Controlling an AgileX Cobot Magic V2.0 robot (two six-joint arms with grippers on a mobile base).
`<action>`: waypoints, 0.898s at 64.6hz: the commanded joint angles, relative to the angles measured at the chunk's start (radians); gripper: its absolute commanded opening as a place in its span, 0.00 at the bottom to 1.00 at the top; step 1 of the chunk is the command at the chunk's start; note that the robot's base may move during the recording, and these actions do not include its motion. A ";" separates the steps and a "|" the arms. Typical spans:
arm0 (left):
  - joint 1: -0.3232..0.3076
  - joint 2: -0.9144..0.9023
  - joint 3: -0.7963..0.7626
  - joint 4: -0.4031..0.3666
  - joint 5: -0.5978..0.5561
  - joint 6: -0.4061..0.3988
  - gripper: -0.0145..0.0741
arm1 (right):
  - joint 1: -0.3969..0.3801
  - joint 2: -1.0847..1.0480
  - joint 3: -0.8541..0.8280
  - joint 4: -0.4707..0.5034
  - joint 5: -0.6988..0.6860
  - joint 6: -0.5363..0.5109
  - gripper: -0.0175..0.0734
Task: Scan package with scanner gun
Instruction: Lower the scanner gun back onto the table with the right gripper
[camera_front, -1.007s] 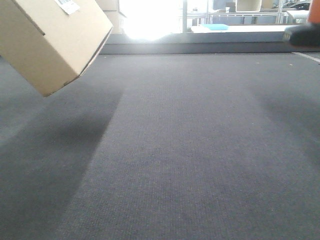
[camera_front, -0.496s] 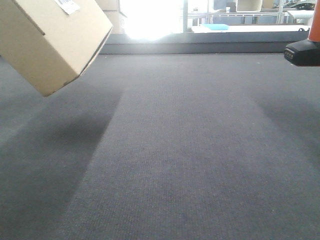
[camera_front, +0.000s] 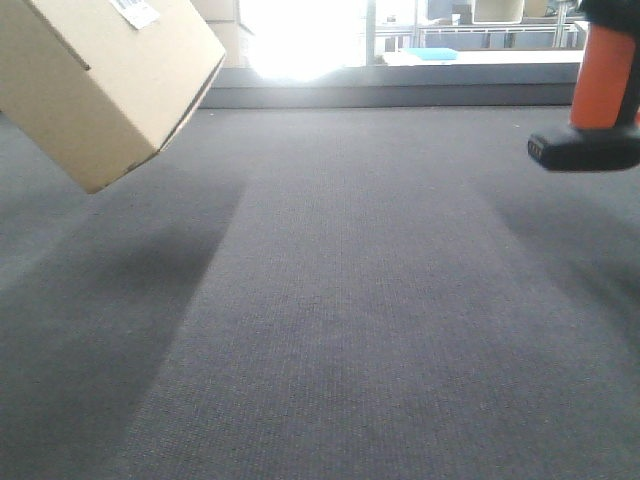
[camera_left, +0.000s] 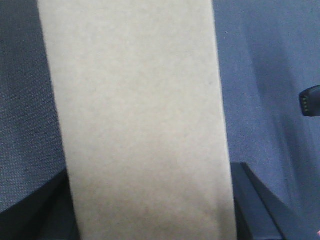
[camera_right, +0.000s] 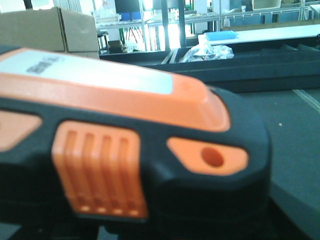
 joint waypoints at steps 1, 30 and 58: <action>0.004 -0.014 -0.004 -0.020 -0.007 0.002 0.04 | -0.004 0.021 -0.005 -0.025 -0.115 0.037 0.02; 0.004 -0.014 -0.004 -0.020 -0.007 0.002 0.04 | -0.004 0.188 -0.005 -0.032 -0.242 0.147 0.02; 0.004 -0.014 -0.004 -0.020 -0.007 0.002 0.04 | -0.004 0.262 -0.005 -0.051 -0.247 0.147 0.02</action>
